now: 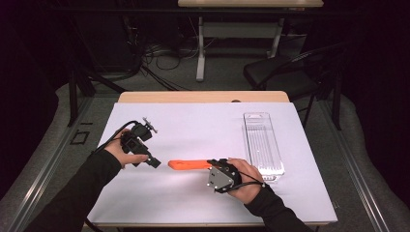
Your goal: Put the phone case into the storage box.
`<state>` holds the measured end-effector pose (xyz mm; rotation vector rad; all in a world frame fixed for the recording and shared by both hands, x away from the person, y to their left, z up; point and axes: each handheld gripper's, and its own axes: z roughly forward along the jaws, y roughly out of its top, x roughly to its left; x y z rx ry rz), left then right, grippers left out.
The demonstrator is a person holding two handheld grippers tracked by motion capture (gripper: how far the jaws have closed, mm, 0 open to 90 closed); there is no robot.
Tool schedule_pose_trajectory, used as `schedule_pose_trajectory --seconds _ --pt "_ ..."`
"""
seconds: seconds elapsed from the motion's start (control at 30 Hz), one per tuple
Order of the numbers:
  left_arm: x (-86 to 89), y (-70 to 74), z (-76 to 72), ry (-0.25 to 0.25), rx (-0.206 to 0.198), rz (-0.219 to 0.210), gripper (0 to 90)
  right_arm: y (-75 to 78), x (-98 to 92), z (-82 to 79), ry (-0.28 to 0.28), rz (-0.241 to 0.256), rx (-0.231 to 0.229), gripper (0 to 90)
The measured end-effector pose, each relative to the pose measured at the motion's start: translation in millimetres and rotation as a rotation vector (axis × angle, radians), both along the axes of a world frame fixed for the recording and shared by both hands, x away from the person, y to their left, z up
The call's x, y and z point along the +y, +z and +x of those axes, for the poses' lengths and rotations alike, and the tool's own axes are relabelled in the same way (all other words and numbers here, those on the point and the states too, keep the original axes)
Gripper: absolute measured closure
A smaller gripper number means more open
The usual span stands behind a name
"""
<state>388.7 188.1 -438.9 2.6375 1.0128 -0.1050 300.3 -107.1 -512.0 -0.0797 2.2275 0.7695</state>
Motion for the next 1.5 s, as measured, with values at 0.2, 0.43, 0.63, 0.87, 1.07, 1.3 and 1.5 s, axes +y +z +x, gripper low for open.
schedule_pose_trajectory --seconds 0.2,0.43,0.63,0.87,1.07,1.3,1.5 --pt "2.3 1.3 0.5 0.004 -0.024 -0.016 15.7 3.7 -3.2 4.7 -0.037 0.116 0.101 80.4" --pt "3.5 0.4 0.4 0.008 -0.04 -0.033 16.0 9.4 -7.9 10.3 -0.057 0.225 0.208 80.4" --pt "2.8 0.3 0.4 0.018 -0.05 -0.065 17.4 11.8 -10.0 15.0 -0.081 0.314 0.303 80.4" --pt "2.3 -0.5 -0.8 0.028 -0.072 -0.097 19.8 12.8 -12.0 20.0 -0.092 0.428 0.411 80.4" --pt "1.7 -1.3 -1.8 0.038 -0.087 -0.147 21.0 9.3 -13.3 22.2 -0.105 0.506 0.482 80.4" --pt "-2.3 -0.7 -4.4 0.025 -0.122 -0.185 23.1 6.3 -15.0 24.8 -0.124 0.582 0.534 80.3" --pt "-6.4 -1.5 -8.3 0.015 -0.15 -0.239 24.8 5.7 -15.7 25.8 -0.135 0.635 0.557 80.4"
